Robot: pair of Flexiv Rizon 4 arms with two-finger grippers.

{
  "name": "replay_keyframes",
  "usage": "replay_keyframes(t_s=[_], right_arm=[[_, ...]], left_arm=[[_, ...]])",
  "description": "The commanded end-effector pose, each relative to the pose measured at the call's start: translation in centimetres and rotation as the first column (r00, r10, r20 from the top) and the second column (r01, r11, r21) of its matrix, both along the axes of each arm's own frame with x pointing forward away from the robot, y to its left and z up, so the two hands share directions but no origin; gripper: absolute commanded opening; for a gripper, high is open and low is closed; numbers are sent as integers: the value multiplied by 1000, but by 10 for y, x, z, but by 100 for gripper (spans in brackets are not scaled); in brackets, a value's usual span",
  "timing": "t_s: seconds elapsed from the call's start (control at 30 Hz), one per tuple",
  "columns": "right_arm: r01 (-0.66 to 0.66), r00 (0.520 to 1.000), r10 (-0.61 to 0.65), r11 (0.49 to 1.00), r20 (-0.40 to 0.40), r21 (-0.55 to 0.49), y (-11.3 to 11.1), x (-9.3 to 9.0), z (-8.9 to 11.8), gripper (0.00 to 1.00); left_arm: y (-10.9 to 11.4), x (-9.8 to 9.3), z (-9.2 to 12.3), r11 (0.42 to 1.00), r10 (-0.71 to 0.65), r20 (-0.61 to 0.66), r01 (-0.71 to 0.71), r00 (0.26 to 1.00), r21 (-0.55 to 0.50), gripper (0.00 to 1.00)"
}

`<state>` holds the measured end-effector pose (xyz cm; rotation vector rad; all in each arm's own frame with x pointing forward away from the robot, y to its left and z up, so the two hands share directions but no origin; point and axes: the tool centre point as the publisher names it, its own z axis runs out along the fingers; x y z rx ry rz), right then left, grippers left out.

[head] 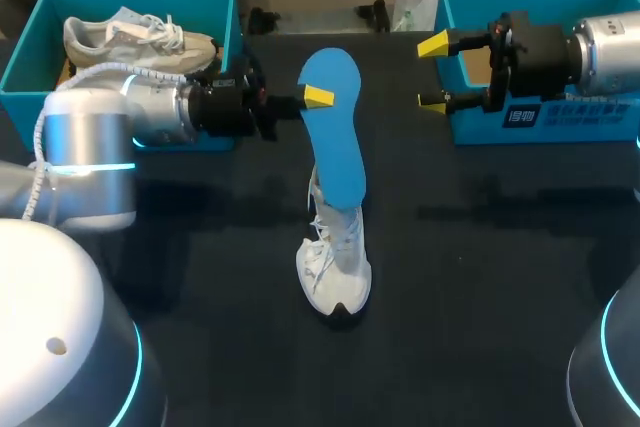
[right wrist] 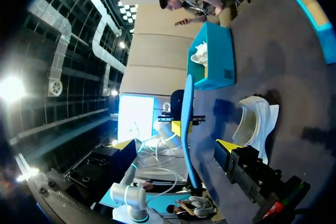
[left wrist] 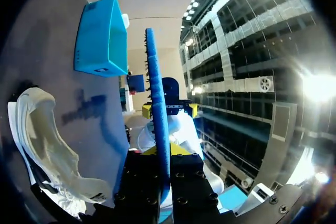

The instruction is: Take the shoe out of the shoebox, open the shoe tongue, remove and reinsert the insole, then place the shoe into the shoebox

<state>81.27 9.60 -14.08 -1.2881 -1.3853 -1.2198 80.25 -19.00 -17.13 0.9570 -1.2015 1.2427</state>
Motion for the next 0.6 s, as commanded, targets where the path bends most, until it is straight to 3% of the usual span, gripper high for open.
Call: replay_keyframes(t_s=[0.03,0.37,0.6], right_arm=[[27,1000,-26,996,15,-89,1,-7,9,100],[104,994,-90,958,62,-268,18,-17,19,100],[180,984,-165,864,75,-470,30,-24,36,100]], left_arm=[[1,2,9,1000,3,2,-3,1000,3,0],[-16,19,0,999,1,-9,-1,1000,32,0],[-23,24,-1,997,20,-17,-19,1000,69,0]])
